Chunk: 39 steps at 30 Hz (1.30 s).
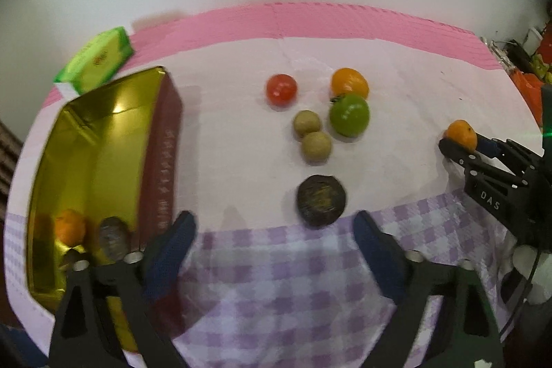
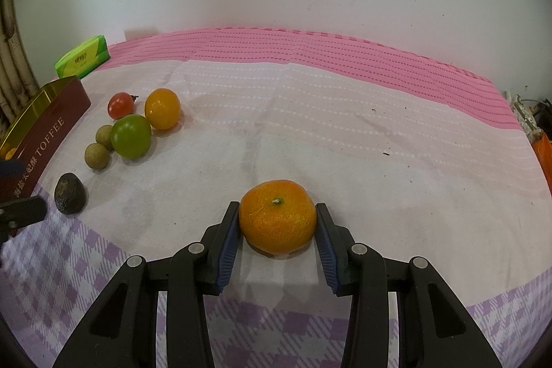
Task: Organize fruits
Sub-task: 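Grasp a dark brown fruit with the left tool while the right tool holds the mandarin, then carry the dark fruit into the gold tin and open the left tool while the right tool holds the mandarin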
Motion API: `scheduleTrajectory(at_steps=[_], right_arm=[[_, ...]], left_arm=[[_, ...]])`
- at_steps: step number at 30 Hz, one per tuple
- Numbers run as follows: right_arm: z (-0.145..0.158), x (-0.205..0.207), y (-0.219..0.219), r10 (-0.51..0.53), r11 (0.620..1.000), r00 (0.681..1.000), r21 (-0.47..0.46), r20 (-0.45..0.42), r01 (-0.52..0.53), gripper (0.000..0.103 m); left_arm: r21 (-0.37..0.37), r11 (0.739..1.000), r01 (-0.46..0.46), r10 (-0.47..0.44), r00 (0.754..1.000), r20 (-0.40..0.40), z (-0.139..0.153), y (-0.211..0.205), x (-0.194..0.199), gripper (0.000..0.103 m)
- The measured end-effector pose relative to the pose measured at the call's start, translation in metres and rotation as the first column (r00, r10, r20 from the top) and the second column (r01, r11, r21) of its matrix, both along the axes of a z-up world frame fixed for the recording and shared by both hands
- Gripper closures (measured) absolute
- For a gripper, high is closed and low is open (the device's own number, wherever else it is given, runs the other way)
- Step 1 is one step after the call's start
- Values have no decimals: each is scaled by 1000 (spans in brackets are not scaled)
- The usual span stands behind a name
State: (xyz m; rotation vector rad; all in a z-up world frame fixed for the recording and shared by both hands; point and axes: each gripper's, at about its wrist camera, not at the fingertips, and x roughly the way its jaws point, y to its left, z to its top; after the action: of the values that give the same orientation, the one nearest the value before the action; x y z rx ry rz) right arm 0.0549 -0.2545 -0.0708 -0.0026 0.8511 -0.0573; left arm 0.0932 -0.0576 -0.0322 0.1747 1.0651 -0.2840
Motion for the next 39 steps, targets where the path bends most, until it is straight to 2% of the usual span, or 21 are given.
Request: scheduleTrajectory(at_steps=[3,7,11,13,18,32,39], right_arm=[[0,0,0,0,1000,1000,0,0,0,60],[0,0,0,0,1000,1000,0,0,0,60],[0,0,0,0,1000,1000,1,0,0,60],[0,0,0,0,1000,1000,1,0,0,60],[0,0,0,1,1000,1000,1,0,-1,60],[0,1,0,0,1000,1000,1,-1,0,60],[0,1,-1,1,1000,1000,2,-1,-1,60]], left_arm=[[-12,1000,15,-15,999,-35,-10,-9,7,33],[-9,1000,24,-24,999,-39,-17,-19,13,35],[-13,1000,14,-15,998,-53,-23,-23,20,47],[-11,1000,8,-8,999,-46,-24,-23,22,49],[-13,999,29,-29,999,-35,-23,-24,20,69],[-41,999,-31,29,998,-52,-16,-4,5,70],[-46,998,-39,40,999,24,9,6,-9,70]])
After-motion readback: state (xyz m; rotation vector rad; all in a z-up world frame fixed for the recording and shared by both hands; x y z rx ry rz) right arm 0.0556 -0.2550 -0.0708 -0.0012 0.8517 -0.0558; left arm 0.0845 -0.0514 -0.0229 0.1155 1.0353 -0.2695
